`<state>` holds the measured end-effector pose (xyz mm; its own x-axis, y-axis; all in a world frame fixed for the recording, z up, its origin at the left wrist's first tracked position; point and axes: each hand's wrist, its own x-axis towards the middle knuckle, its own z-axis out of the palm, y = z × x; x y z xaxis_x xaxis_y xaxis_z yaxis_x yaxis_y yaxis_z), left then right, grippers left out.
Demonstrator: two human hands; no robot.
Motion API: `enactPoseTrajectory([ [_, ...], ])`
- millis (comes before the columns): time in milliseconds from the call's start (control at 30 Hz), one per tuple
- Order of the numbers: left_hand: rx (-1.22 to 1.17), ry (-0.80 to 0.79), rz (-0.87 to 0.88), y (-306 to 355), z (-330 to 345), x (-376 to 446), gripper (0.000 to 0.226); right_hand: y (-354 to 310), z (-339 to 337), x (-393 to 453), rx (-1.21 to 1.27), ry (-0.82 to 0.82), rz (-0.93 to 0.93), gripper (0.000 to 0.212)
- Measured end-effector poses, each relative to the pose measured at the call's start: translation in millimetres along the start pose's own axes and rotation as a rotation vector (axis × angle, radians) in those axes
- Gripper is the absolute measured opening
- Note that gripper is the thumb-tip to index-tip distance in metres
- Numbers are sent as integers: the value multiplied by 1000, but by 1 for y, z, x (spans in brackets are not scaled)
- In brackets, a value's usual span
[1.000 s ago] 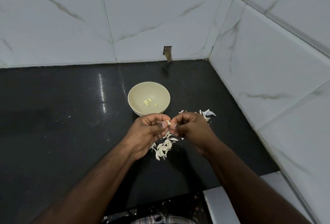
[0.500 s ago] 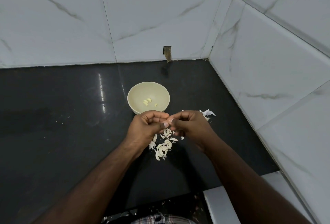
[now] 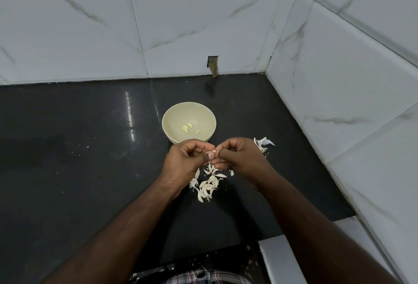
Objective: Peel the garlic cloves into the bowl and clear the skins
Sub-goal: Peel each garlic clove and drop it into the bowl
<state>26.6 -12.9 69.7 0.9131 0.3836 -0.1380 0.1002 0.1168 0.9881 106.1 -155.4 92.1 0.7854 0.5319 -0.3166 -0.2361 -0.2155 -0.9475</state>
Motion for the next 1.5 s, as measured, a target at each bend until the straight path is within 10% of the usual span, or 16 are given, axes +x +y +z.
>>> enactPoseTrajectory([
  [400, 81, -33, 22, -1, -2, 4, 13, 4, 2, 6, -617, 100, -136, 9],
  [967, -272, -16, -153, -5, -2, 19, 13, 5, -50, 19, -861, 335, -137, 25],
  [1233, -214, -50, -118, -8, 0, 23, 14, -3, -20, 14, -499, 42, -196, 14],
  [1500, -103, -77, -43, -8, -2, 22, 15, 2, -9, 13, -225, 86, -99, 5],
])
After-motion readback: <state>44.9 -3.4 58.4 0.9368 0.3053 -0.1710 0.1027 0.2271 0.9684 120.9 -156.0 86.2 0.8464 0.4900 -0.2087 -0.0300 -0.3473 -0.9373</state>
